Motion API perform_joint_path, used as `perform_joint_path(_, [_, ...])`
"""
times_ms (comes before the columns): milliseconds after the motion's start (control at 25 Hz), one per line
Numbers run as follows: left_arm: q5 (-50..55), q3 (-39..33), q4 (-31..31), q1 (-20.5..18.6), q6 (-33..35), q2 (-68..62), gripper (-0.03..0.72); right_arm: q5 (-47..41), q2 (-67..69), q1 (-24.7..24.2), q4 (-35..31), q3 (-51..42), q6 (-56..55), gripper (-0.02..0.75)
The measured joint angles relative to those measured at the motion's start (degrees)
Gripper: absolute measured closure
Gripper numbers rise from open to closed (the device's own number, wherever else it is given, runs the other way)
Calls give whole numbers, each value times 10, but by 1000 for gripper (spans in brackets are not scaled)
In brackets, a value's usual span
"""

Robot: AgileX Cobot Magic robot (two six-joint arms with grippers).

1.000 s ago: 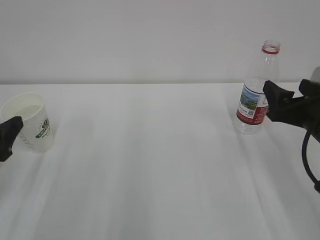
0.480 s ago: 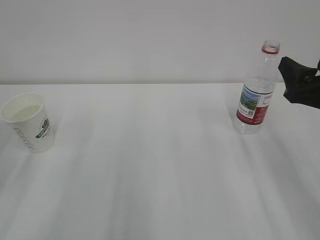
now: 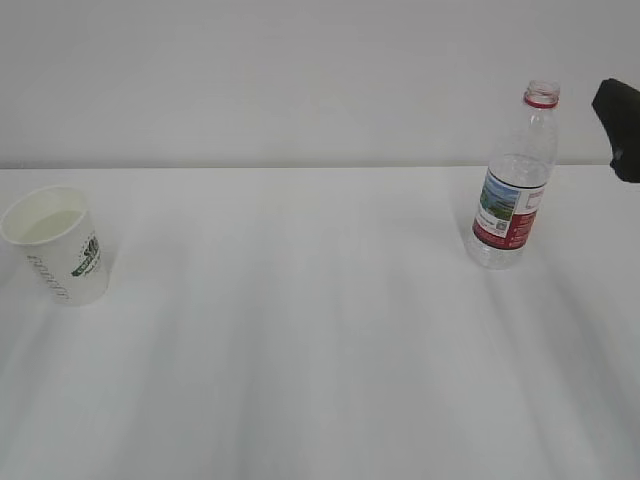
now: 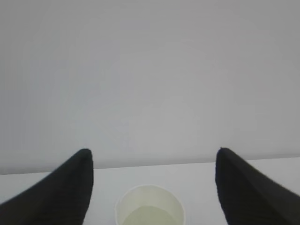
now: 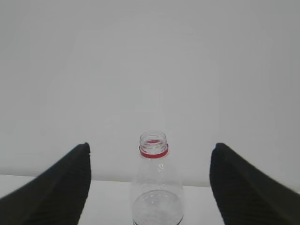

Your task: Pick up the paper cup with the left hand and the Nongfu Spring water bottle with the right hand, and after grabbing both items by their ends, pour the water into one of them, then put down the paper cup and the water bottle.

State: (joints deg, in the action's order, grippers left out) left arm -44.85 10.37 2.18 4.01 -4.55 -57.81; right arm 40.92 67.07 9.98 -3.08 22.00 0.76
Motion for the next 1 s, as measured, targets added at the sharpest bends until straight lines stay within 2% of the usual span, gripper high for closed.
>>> perform_joint_path(560, [250,38,-1,0,0,216,99,-169,-170,0,1,-2,14,143])
perform_joint_path(840, [309,39,-1,0,0,286,100,-247,-250,0,1,-2,15,143])
perform_joint_path(1000, [375,66,-2,0,0,313,101,-285,-291,0,1,-3,15,143])
